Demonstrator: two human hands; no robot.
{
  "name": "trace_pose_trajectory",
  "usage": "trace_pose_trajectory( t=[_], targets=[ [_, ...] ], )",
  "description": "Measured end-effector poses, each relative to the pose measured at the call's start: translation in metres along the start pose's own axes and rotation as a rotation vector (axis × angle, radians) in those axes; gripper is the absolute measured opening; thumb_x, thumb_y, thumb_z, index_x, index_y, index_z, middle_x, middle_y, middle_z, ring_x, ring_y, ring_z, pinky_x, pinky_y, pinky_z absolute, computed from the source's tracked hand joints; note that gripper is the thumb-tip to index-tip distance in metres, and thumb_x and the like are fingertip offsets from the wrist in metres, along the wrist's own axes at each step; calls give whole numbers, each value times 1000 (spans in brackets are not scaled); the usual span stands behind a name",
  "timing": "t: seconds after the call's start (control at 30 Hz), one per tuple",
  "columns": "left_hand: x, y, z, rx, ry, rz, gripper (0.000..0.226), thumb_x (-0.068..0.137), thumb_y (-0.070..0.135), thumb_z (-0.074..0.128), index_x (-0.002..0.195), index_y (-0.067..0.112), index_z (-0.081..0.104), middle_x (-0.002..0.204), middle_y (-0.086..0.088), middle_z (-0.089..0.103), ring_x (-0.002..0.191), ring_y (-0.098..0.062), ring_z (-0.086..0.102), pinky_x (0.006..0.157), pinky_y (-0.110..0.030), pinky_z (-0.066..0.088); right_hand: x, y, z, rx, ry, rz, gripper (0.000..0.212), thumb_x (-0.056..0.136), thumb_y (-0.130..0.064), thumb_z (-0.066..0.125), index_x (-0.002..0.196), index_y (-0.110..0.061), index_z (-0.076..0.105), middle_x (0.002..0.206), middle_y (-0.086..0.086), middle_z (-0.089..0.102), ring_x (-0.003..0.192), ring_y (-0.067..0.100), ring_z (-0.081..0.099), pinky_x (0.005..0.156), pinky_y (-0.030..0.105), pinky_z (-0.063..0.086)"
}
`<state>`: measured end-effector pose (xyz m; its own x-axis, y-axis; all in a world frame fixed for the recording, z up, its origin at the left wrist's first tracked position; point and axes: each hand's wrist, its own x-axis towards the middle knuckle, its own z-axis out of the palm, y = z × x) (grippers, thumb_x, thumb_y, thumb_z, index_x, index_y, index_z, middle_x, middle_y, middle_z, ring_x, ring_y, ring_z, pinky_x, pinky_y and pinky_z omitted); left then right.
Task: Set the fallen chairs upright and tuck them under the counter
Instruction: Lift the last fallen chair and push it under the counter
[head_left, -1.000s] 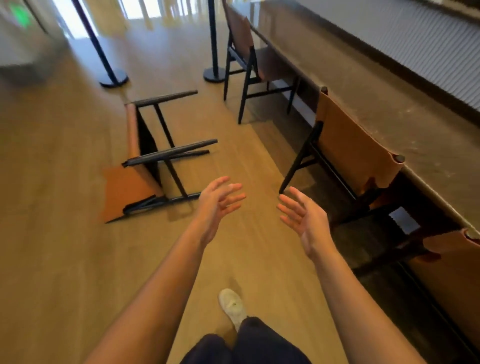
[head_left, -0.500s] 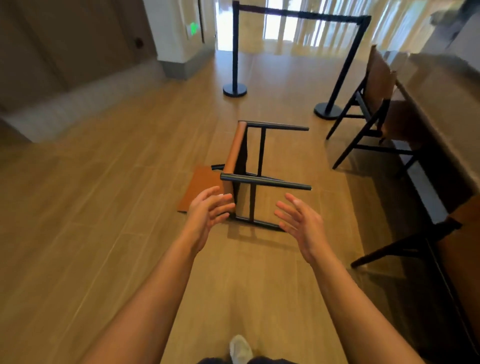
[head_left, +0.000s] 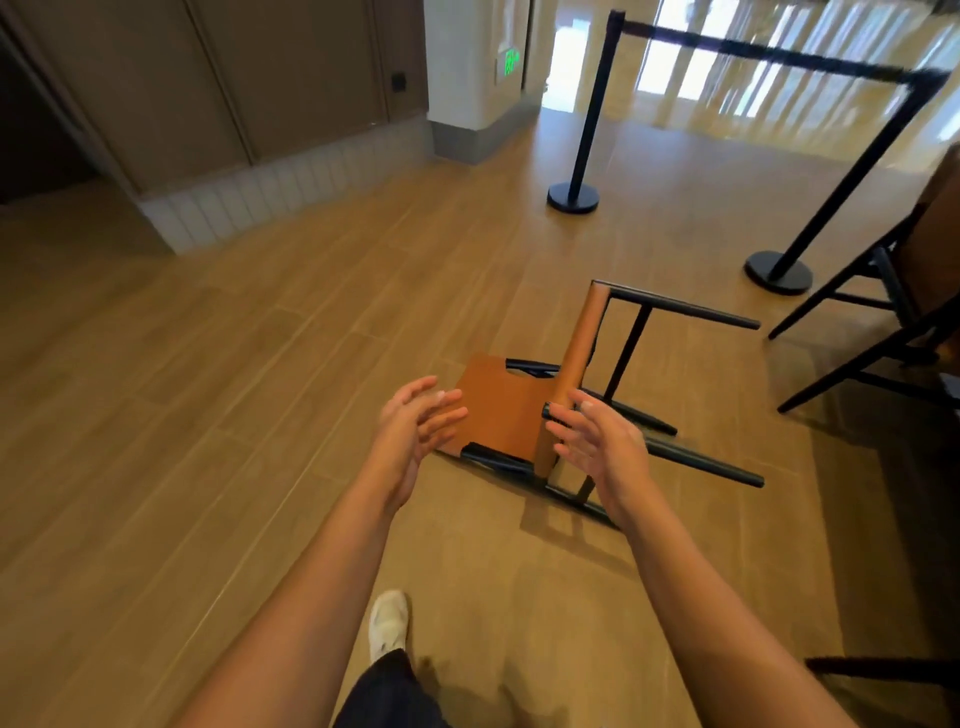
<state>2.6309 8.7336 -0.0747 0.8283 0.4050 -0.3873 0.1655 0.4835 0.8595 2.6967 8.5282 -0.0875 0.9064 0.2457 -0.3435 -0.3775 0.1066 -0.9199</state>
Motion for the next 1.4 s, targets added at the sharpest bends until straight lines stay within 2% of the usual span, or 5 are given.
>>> trace_pose_trajectory(
  t=[0.17, 0.43, 0.77, 1.07, 1.4],
  targets=[
    [92, 53, -37, 72, -46, -28, 34, 95, 12, 52, 129, 12, 48, 112, -11, 69, 97, -26, 68, 86, -38, 52, 73, -7, 80, 34, 67, -21, 25, 99, -28, 48, 119, -23, 62, 112, 4, 71, 101, 20, 69, 83, 35, 54],
    [222, 131, -54, 148, -135, -55, 32, 95, 10, 50, 128, 12, 49, 112, -11, 68, 94, -24, 68, 80, -34, 52, 171, -25, 157, 114, 159, -1, 27, 99, -24, 49, 123, -18, 61, 112, 6, 71, 102, 21, 69, 84, 35, 54],
    [401, 189, -18, 245, -250, -87, 34, 95, 11, 50, 128, 12, 48, 107, -8, 70, 92, -22, 69, 80, -34, 53, 327, -53, 183, 167, 258, -26, 31, 100, -23, 46, 129, -16, 57, 113, 7, 71, 102, 19, 69, 79, 30, 53],
    [532, 235, 31, 332, -369, -138, 29, 94, 12, 51, 124, 13, 53, 105, -5, 71, 90, -18, 70, 76, -29, 53, 448, -101, 202, 150, 351, 20, 30, 100, -19, 45, 126, -15, 58, 116, 11, 69, 107, 23, 66, 85, 34, 53],
    [667, 247, 57, 461, -614, -272, 25, 94, 11, 50, 117, 12, 59, 106, -5, 71, 93, -19, 70, 83, -32, 51, 535, -103, 232, 258, 671, -17, 26, 97, -21, 50, 116, -16, 66, 103, 7, 74, 93, 19, 71, 69, 28, 53]
  ],
)
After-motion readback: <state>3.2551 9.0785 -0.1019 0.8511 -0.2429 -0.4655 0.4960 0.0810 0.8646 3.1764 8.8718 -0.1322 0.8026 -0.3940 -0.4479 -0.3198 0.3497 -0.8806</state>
